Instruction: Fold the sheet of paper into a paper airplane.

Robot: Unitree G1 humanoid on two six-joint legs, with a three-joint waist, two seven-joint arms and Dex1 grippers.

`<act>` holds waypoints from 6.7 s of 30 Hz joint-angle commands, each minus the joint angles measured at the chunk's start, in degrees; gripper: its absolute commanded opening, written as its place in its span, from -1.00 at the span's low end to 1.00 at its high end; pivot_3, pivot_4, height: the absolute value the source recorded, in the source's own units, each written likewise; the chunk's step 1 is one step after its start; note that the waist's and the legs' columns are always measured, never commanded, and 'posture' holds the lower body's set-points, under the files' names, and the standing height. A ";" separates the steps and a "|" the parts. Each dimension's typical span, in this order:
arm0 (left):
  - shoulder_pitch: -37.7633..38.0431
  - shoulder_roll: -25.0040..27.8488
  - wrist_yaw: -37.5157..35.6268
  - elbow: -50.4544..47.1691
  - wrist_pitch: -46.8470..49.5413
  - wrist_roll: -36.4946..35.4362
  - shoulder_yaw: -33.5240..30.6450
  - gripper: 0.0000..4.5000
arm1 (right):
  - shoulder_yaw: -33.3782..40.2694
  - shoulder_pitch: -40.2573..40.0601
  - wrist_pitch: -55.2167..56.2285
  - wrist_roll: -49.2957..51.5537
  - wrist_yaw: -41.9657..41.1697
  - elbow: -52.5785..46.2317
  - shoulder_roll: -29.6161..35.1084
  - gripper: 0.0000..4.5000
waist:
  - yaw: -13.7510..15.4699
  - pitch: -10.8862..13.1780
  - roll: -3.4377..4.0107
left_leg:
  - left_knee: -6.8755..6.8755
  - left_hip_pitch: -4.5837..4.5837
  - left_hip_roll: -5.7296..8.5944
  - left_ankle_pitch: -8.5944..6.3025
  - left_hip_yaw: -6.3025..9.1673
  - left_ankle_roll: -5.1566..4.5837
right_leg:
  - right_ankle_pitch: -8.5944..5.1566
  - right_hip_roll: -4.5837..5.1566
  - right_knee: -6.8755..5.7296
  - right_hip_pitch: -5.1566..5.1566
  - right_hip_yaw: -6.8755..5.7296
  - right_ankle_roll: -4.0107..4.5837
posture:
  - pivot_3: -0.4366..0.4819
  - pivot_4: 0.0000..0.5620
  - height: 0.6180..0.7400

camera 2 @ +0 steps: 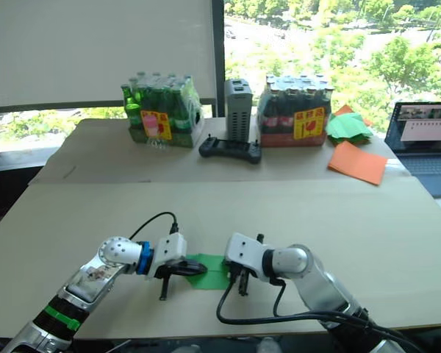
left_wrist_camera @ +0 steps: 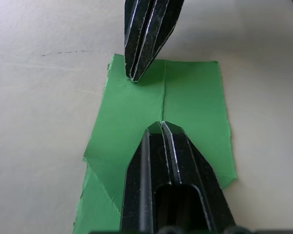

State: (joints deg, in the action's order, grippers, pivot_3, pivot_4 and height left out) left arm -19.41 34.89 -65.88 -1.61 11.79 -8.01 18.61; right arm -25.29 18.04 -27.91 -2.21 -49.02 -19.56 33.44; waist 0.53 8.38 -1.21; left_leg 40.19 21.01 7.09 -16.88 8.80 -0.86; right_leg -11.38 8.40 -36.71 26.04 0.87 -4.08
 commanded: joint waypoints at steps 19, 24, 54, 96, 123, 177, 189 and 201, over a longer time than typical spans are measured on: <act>7.90 9.22 -0.89 2.41 -1.47 -0.15 -6.84 -1.00 | -1.61 -0.19 -1.35 -1.31 -0.62 2.27 0.86 -0.99 | -0.58 -0.21 0.06 | -0.51 -1.01 -0.11 -0.24 0.06 -0.40 | -0.03 -0.10 0.50 -0.99 -0.04 -0.04 | -0.05 -0.47 0.52; 8.05 9.90 -0.82 1.85 -1.08 -0.69 -8.15 -1.00 | -1.61 -0.02 -1.28 -1.28 -0.64 2.27 0.77 -0.99 | -0.56 -0.22 0.07 | -0.52 -1.02 -0.12 -0.24 0.06 -0.40 | -0.03 -0.10 0.52 -1.00 -0.04 -0.04 | -0.05 -0.47 0.52; 15.48 12.48 4.11 -21.21 26.43 -27.08 -26.05 -1.00 | 10.41 4.11 -16.38 18.00 -1.11 -5.27 0.38 0.98 | -0.76 0.04 0.09 | -0.49 -0.59 -0.08 -0.38 0.11 -0.39 | -0.03 -0.07 0.67 -0.66 -0.07 -0.05 | -0.05 -0.47 0.52; 9.84 10.96 10.73 -20.05 28.48 -30.19 -26.24 -1.00 | 12.11 5.53 4.70 14.98 2.83 -8.95 -1.12 -0.98 | -0.61 0.10 0.13 | -0.49 -0.54 -0.07 -0.31 0.11 -0.19 | -0.03 -0.07 0.71 -0.63 -0.08 -0.06 | -0.05 -0.47 0.52; 7.40 9.54 7.00 -12.94 23.59 -26.91 -22.61 -1.00 | -1.59 1.72 59.51 -24.18 13.28 10.53 5.77 0.14 | -1.29 0.15 0.04 | -0.49 -0.71 -0.11 -0.18 -0.04 0.05 | -0.05 -0.17 0.65 -0.72 0.06 -0.08 | -0.05 -0.47 0.52; -0.47 7.04 7.26 -12.04 23.63 -19.64 -13.32 -1.00 | -1.11 -1.46 -1.38 -0.66 0.02 -0.56 -4.37 -0.98 | -1.26 0.17 0.02 | -0.46 -0.70 -0.10 -0.23 0.04 -0.03 | -0.05 -0.15 0.67 -0.74 0.03 -0.09 | -0.05 -0.47 0.52; 5.52 5.94 7.16 -12.47 18.63 -15.42 -10.03 -1.00 | -0.97 -1.54 -5.28 0.29 0.92 -3.80 -4.56 -0.98 | -1.09 0.17 0.02 | -0.47 -0.73 -0.10 -0.29 0.06 -0.13 | -0.05 -0.15 0.65 -0.77 0.02 -0.08 | -0.05 -0.47 0.52; 7.82 5.37 6.72 -14.92 18.59 -14.96 -8.43 -1.00 | -0.55 -1.54 -7.85 1.77 0.29 -6.15 -2.90 -0.98 | -1.03 0.17 0.01 | -0.47 -0.71 -0.08 -0.29 0.06 -0.14 | -0.05 -0.12 0.67 -0.77 0.01 -0.09 | -0.05 -0.47 0.52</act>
State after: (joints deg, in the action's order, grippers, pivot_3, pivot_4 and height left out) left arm -11.56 40.33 -59.01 -14.31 30.89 -22.81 10.19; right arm -26.11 16.84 -34.62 -1.24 -48.31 -23.28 30.05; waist -0.50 8.54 -1.20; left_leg 39.72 20.30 7.01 -17.17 8.86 -1.00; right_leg -11.43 8.28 -36.04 25.27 0.88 -4.17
